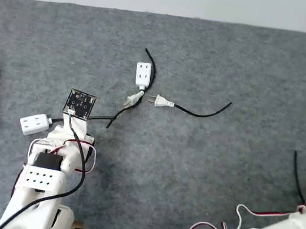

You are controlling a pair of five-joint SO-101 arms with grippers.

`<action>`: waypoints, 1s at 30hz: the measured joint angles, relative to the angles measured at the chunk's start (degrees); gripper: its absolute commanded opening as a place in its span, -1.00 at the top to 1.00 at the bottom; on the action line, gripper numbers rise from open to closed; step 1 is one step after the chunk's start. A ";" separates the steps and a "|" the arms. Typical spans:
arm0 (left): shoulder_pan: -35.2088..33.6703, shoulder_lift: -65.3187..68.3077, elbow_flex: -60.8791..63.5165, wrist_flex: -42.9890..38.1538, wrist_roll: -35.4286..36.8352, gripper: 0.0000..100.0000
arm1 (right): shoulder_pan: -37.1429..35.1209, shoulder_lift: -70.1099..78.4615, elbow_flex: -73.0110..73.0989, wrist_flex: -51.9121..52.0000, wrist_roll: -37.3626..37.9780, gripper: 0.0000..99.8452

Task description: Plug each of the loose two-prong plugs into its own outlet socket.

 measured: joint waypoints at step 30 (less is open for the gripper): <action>0.79 12.66 -18.55 4.40 11.69 0.61 | -44.75 -16.62 11.43 15.30 -19.69 0.98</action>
